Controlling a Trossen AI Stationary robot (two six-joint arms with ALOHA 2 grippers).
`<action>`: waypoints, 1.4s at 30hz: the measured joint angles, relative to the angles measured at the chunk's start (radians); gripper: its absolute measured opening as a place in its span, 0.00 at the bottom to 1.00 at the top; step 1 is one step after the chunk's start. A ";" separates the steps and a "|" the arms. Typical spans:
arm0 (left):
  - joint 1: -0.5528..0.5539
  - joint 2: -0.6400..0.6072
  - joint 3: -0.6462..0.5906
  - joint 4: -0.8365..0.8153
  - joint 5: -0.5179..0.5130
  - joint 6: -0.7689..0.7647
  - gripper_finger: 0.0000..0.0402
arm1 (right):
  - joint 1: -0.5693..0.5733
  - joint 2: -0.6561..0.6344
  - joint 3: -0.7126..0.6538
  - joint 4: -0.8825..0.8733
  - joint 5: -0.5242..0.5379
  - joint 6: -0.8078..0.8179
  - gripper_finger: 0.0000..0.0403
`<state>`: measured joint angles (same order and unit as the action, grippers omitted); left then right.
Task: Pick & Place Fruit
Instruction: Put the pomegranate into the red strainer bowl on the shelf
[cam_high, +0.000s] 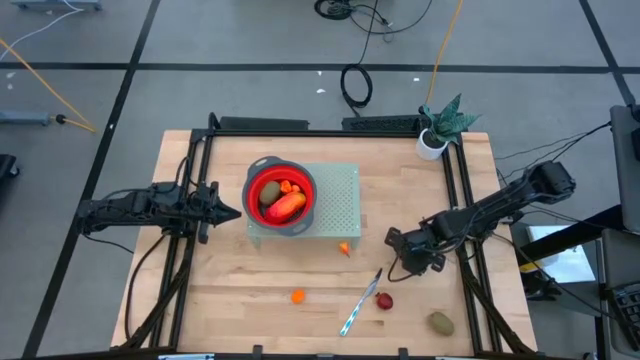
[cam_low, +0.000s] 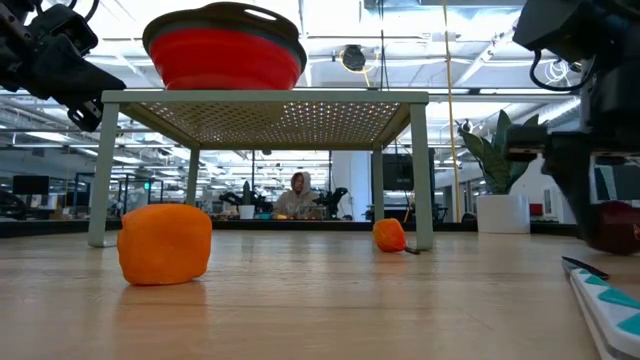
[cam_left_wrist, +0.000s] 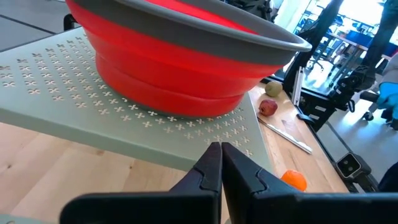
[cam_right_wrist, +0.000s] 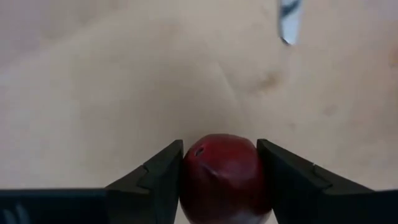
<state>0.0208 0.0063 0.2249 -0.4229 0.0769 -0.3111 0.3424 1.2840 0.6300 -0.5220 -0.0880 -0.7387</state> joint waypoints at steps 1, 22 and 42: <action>0.000 0.000 0.000 0.000 0.000 0.000 0.02 | 0.000 -0.003 0.000 0.002 0.020 0.000 0.46; 0.000 0.000 0.001 0.008 0.000 0.000 0.03 | -0.020 -0.136 0.000 0.123 0.732 0.797 0.45; 0.000 0.000 0.001 0.008 0.000 0.000 0.04 | -0.112 -0.369 0.000 0.762 1.081 1.261 0.44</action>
<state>0.0208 0.0063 0.2256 -0.4145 0.0769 -0.3107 0.2303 0.9151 0.6300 0.2397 0.9931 0.5220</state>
